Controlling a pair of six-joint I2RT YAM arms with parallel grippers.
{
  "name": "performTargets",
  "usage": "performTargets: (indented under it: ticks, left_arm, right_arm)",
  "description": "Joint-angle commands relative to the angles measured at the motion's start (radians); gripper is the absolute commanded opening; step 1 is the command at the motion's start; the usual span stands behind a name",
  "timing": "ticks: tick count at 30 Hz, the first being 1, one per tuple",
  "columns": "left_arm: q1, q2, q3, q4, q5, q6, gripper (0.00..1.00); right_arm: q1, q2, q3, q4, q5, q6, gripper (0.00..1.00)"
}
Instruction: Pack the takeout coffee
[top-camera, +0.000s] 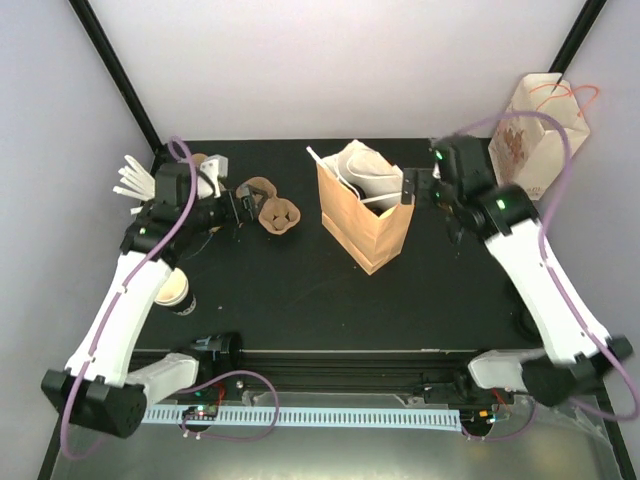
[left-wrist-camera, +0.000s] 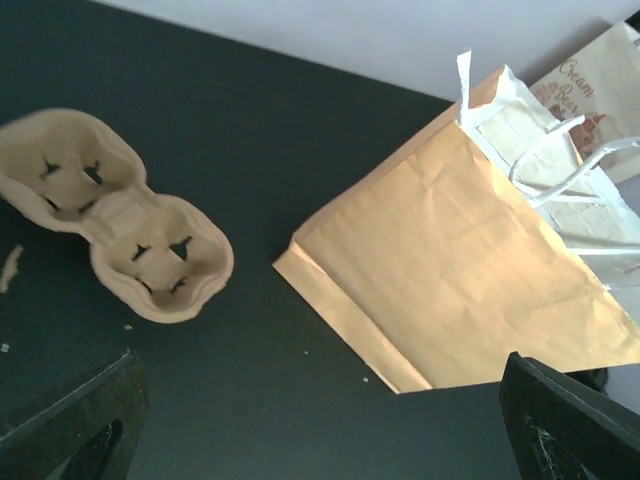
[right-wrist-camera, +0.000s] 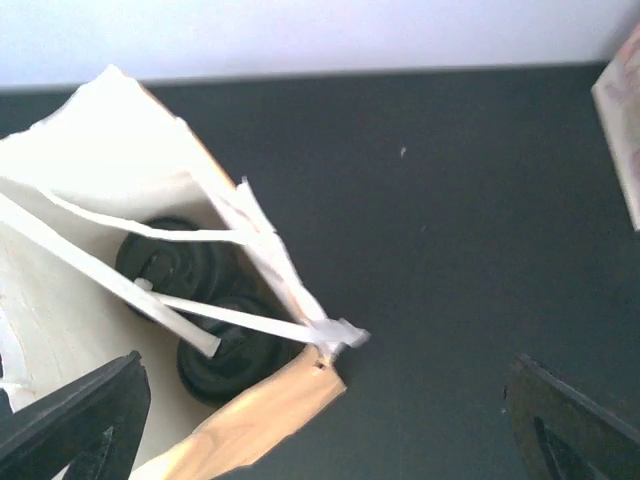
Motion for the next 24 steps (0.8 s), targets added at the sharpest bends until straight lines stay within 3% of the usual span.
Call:
performTargets:
  ticks: [1, 5, 8, 13, 18, 24]
  left_arm:
    - [0.004, -0.156, -0.117, 0.161, -0.105, 0.050, 0.99]
    - [0.005, -0.329, -0.360, 0.370, -0.218, 0.027, 0.99]
    - [0.005, -0.453, -0.533, 0.532, -0.278, 0.075, 0.99]
    - [0.006, -0.535, -0.678, 0.633, -0.362, 0.233, 0.99]
    - [0.008, -0.387, -0.626, 0.551, -0.401, 0.333, 0.99]
    - [0.021, -0.258, -0.620, 0.589, -0.452, 0.394, 0.99]
  right_arm:
    - [-0.004, -0.284, -0.309, 0.414, 0.120, -0.024, 1.00]
    - [-0.004, -0.586, -0.758, 0.857, 0.061, -0.091, 1.00]
    - [-0.004, -0.733, -0.957, 0.999, 0.114, -0.100, 1.00]
    - [-0.004, -0.793, -1.087, 1.014, 0.190, -0.216, 1.00]
    - [-0.004, -0.739, -1.130, 1.078, 0.211, -0.268, 1.00]
    - [-0.058, -0.641, -1.169, 1.197, 0.187, -0.283, 1.00]
